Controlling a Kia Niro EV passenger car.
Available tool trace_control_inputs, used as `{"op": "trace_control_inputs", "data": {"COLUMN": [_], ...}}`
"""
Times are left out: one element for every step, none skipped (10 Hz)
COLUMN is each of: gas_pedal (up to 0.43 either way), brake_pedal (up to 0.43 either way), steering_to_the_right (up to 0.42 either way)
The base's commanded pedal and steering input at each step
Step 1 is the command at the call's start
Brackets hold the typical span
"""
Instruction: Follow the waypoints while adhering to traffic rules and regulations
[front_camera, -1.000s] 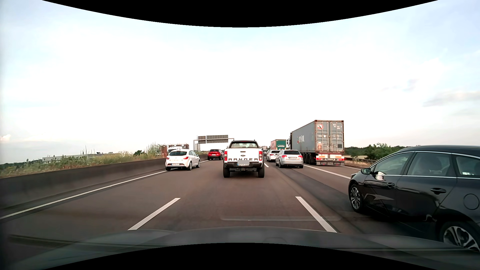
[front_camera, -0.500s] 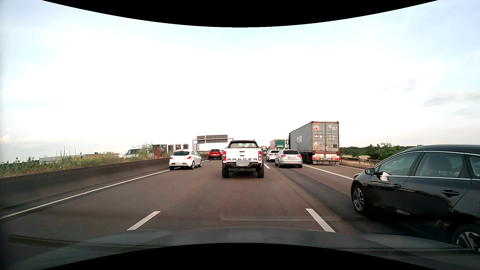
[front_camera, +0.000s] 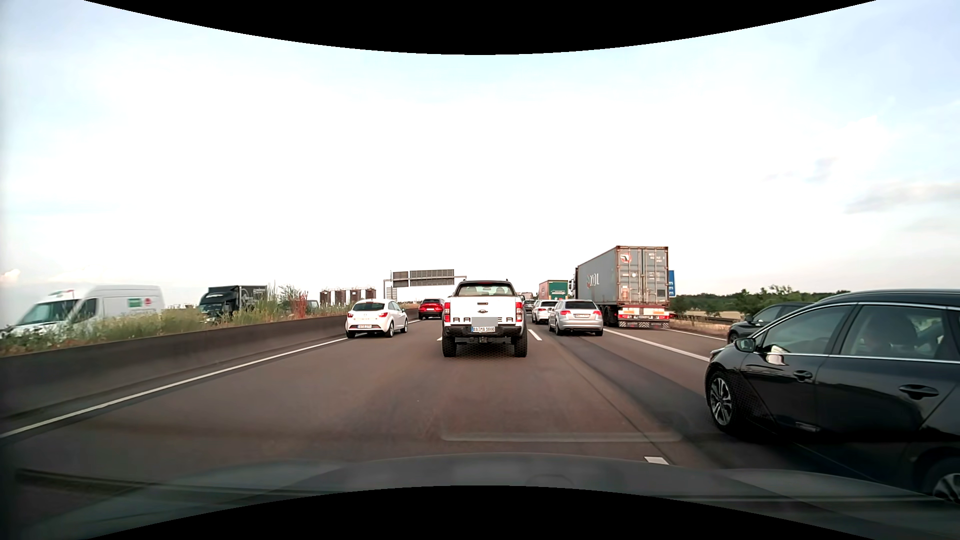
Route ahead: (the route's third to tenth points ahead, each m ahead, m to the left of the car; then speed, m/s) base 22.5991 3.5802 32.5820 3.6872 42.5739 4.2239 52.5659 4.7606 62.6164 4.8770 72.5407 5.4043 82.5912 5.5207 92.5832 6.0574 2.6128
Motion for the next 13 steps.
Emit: {"op": "trace_control_inputs", "data": {"gas_pedal": [0.000,0.000,0.000,0.000,0.000,0.000,0.000,0.000,0.000,0.000,0.000,0.000,0.000], "brake_pedal": [0.000,0.000,0.000,0.000,0.000,0.000,0.000,0.000,0.000,0.000,0.000,0.000,0.000], "steering_to_the_right": [-0.009,-0.009,-0.009,-0.009,-0.009,-0.008,-0.008,-0.007,-0.006,-0.006,-0.006,-0.006,-0.006]}}
